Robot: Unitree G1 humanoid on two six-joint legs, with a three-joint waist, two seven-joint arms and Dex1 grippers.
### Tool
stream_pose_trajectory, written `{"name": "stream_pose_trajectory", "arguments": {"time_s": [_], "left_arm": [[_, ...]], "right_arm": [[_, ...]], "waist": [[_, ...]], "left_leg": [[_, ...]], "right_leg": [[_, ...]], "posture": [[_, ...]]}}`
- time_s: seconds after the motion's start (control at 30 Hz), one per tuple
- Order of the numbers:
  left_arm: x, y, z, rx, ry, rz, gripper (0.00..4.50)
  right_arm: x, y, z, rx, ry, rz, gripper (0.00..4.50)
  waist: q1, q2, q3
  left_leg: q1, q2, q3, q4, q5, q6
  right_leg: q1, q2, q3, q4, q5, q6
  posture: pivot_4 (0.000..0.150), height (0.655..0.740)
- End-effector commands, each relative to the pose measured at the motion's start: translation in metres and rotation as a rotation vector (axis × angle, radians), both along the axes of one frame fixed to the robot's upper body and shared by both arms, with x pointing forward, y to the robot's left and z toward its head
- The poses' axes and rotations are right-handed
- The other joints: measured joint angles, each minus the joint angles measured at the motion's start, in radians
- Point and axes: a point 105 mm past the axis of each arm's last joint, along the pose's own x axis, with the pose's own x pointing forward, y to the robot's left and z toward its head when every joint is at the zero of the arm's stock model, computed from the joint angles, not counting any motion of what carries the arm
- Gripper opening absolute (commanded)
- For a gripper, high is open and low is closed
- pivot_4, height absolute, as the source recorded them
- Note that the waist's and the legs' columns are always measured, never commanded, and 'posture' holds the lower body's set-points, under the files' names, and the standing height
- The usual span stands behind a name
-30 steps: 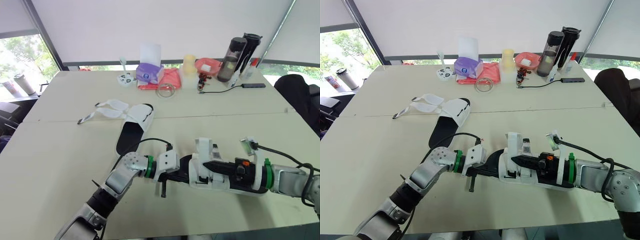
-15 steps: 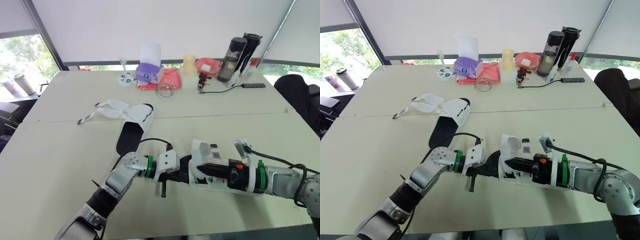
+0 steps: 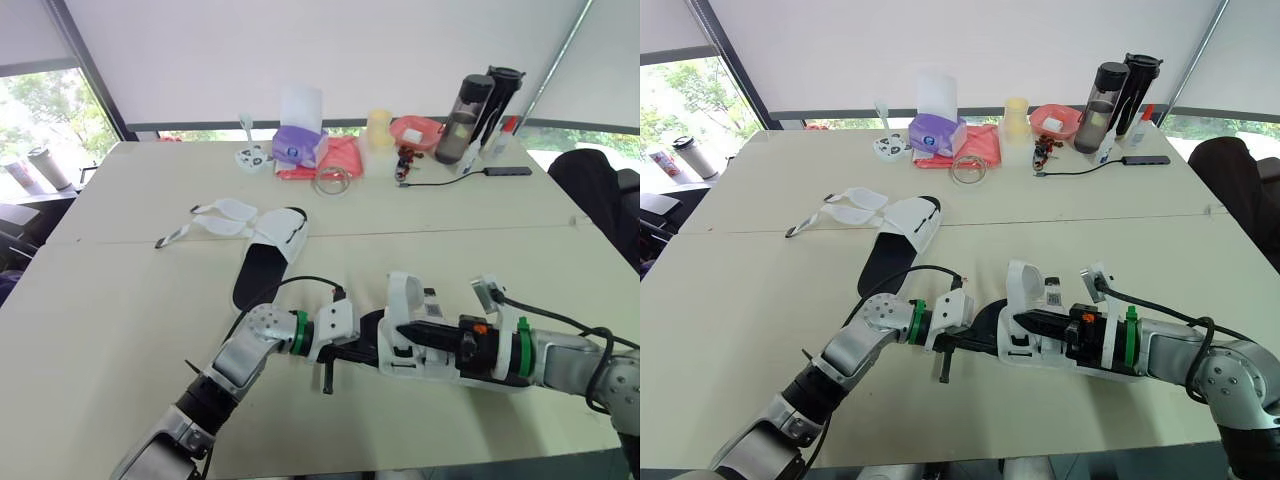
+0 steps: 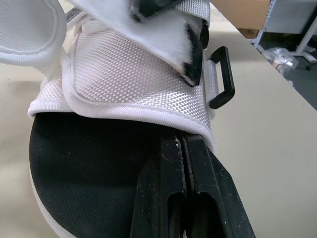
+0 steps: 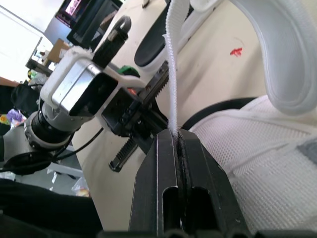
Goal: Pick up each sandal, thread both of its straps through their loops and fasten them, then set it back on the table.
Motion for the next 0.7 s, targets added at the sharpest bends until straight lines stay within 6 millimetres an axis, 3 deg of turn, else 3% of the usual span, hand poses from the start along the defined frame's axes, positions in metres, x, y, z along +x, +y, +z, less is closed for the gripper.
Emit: {"name": "stream_pose_trajectory", "arguments": {"time_s": [0.03, 0.23, 0.5, 0.7], "left_arm": [[0.001, 0.001, -0.008, 0.038, -0.001, 0.014, 0.0], [0.001, 0.001, -0.008, 0.039, -0.003, 0.014, 0.0], [0.001, 0.0, -0.008, 0.038, -0.004, 0.015, 0.0], [0.001, 0.0, -0.008, 0.038, -0.005, 0.018, 0.0]], "right_arm": [[-0.012, 0.002, 0.007, 0.002, 0.0, 0.065, 0.05], [-0.011, -0.003, 0.008, -0.002, 0.001, 0.053, 0.05], [-0.008, 0.007, 0.01, 0.061, -0.001, 0.032, 0.05], [-0.009, 0.005, 0.003, 0.011, -0.003, 0.029, 0.05]], "waist": [[-0.002, 0.0, 0.0], [-0.001, 0.0, 0.0], [-0.001, 0.0, 0.0], [-0.001, 0.0, 0.0]], "left_leg": [[0.0, 0.0, 0.0, 0.0, 0.0, 0.0], [0.0, 0.0, 0.0, 0.0, 0.0, 0.0], [0.0, 0.0, 0.0, 0.0, 0.0, 0.0], [0.0, 0.0, 0.0, 0.0, 0.0, 0.0]], "right_leg": [[0.0, 0.0, 0.0, 0.0, 0.0, 0.0], [0.0, 0.0, 0.0, 0.0, 0.0, 0.0], [0.0, 0.0, 0.0, 0.0, 0.0, 0.0], [0.0, 0.0, 0.0, 0.0, 0.0, 0.0]], "posture": [[0.15, 0.74], [0.15, 0.74], [0.15, 0.74], [0.15, 0.74]]}}
